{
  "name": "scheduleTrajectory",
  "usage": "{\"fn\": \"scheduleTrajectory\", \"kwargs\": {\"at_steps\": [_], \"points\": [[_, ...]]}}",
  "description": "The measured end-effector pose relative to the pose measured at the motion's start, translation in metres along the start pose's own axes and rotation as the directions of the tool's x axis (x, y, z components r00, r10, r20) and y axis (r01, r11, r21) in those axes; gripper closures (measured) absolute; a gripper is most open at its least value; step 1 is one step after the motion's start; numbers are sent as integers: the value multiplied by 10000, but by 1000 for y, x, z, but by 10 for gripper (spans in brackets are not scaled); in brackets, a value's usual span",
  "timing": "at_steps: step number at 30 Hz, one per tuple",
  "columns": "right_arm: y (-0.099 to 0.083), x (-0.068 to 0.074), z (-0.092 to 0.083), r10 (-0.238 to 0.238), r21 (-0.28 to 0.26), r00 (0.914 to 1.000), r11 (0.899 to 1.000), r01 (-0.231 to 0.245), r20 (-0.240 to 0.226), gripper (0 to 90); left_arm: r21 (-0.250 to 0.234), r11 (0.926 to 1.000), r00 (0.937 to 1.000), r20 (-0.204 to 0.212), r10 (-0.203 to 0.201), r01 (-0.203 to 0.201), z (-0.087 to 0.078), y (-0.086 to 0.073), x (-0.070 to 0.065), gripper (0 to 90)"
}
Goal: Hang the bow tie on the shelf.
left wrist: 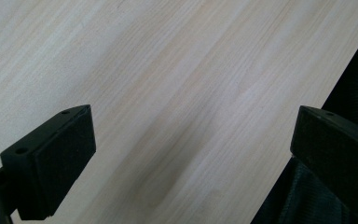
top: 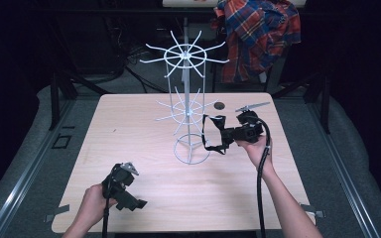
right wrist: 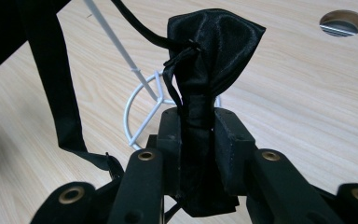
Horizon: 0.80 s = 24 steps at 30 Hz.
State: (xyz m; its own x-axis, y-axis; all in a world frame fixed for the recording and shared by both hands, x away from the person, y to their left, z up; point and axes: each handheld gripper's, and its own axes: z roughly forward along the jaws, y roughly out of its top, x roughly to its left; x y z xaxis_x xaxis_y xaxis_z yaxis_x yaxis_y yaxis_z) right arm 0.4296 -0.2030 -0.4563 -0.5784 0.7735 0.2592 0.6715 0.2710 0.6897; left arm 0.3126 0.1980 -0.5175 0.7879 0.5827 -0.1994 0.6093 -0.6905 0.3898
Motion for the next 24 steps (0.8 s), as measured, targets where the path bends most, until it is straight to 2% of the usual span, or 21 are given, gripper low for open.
{"fn": "scheduleTrajectory", "kwargs": {"at_steps": [4,9,13,16,23,24], "points": [[-1,3,5,-83,117,10000,9999,83,8,728,22,10000,10000,-21,19,-18,0,0,0,1],[-5,4,10,-123,-109,9999,9999,121,-101,728,11,10000,10000,13,-20,20,0,0,-1,1],[-6,7,13,-205,-91,9998,9997,204,-88,724,20,10000,10000,31,-17,17,0,0,0,1],[-7,8,16,-227,17,9997,9997,228,-89,720,4,10000,10000,55,-30,30,0,0,0,1],[-10,9,27,-157,275,9988,9995,170,-467,706,18,10000,10000,57,-14,14,1,0,0,1],[-10,9,27,-222,361,9989,9991,237,-401,705,22,10000,10000,55,-14,14,1,0,0,1]]}}
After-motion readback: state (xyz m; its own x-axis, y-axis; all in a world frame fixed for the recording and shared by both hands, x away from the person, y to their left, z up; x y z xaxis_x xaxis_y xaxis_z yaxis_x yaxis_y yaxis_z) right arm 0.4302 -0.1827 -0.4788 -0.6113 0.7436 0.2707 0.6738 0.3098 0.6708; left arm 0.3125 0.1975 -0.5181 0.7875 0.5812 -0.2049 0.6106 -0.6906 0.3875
